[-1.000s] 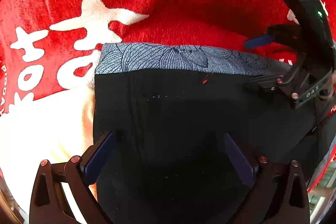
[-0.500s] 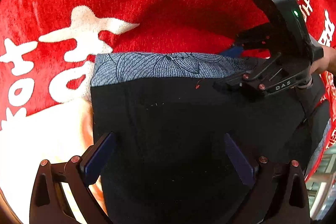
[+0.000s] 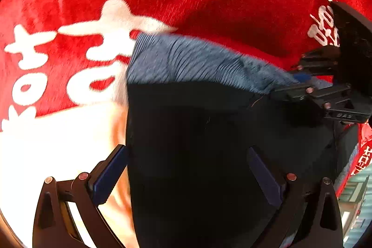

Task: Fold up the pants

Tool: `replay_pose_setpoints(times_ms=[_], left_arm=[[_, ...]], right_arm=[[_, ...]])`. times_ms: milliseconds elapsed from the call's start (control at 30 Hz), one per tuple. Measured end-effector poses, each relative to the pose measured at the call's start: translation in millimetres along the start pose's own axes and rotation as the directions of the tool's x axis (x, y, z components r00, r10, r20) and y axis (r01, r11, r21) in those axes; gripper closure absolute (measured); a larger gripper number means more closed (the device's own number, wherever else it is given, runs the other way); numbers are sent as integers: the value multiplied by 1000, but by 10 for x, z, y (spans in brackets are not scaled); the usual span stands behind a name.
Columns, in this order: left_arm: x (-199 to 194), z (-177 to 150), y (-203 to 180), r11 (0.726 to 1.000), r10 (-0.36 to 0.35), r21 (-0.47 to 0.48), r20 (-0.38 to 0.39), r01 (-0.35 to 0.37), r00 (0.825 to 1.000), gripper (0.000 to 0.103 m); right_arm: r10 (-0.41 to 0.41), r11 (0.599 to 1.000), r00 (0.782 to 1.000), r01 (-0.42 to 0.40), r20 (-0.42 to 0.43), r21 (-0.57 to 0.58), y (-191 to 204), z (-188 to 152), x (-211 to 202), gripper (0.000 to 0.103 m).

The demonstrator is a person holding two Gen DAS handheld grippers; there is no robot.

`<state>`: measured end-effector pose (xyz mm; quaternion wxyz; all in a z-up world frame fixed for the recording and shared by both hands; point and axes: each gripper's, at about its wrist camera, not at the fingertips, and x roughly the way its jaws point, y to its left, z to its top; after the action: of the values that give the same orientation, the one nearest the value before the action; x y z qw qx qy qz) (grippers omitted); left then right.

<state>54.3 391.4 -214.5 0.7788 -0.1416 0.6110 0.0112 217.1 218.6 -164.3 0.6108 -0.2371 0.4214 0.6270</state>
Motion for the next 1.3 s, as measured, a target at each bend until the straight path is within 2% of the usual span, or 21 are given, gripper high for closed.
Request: replay_pose_setpoints(times_ms=[133, 233, 367, 467, 600, 667, 767, 800, 833, 933, 1000, 1067, 1100, 1133, 1167, 1200, 1267, 1300], left_arm=[[-178, -406, -88, 1000, 7, -20, -1, -7, 1000, 1], [-281, -703, -92, 996, -24, -86, -6, 23, 1000, 1], [-262, -1059, -205, 995, -22, -98, -37, 19, 999, 1], [-371, -1195, -242, 996, -21, -89, 3, 21, 1000, 1], [-457, -1054, -186, 1000, 31, -1, 33, -31, 999, 1], [-569, -1021, -140, 999, 22, 34, 22, -23, 1000, 1], [-778, -998, -95, 991, 57, 123, 39, -61, 998, 1], [-840, -1008, -165, 984, 75, 159, 49, -82, 996, 1], [-818, -887, -164, 974, 95, 202, 56, -105, 994, 1], [-881, -751, -435, 923, 164, 337, 97, -188, 982, 1], [-759, -537, -629, 918, 137, 359, 112, -169, 984, 1], [-717, -423, -627, 926, 58, 365, 109, -95, 992, 3], [-676, -383, -626, 920, 28, 386, 101, -65, 995, 36], [-586, -338, -632, 911, 16, 410, 64, -41, 998, 74], [-440, -317, -749, 910, -1, 414, 19, -7, 1000, 78], [-372, -304, -777, 905, 4, 426, 2, -4, 1000, 79], [-365, -381, -872, 873, 28, 488, 7, -28, 1000, 81], [-385, -433, -907, 865, 33, 501, 8, -32, 999, 82]], right_arm=[[-74, 994, 996, 77, 46, -75, 434, -5, -272, 91], [-102, 988, 992, 110, 79, -109, 771, -73, -488, 91], [-129, 980, 989, 139, 72, -145, 1221, -267, -554, 91], [-163, 964, 985, 171, 57, -206, 1498, -445, -532, 91], [-184, 951, 982, 191, 51, -245, 1604, -646, -555, 92], [-200, 944, 978, 208, 56, -257, 1616, -646, -513, 92], [-204, 947, 976, 215, 72, -238, 1586, -610, -514, 92], [-196, 955, 977, 209, 80, -212, 1538, -575, -525, 92], [-191, 959, 978, 204, 86, -195, 1550, -580, -580, 92], [-187, 961, 977, 203, 99, -187, 1486, -485, -598, 92], [-197, 952, 975, 214, 99, -217, 1496, -466, -598, 92], [-193, 952, 976, 211, 98, -220, 1495, -467, -612, 92], [-190, 953, 977, 207, 95, -221, 1498, -477, -611, 92], [-191, 952, 977, 207, 92, -227, 1512, -492, -608, 92], [-193, 950, 977, 209, 90, -231, 1526, -505, -608, 92], [-193, 950, 977, 209, 91, -233, 1544, -519, -607, 92], [-191, 952, 977, 207, 92, -225, 1555, -531, -611, 92], [-191, 953, 977, 207, 93, -220, 1559, -540, -612, 92]])
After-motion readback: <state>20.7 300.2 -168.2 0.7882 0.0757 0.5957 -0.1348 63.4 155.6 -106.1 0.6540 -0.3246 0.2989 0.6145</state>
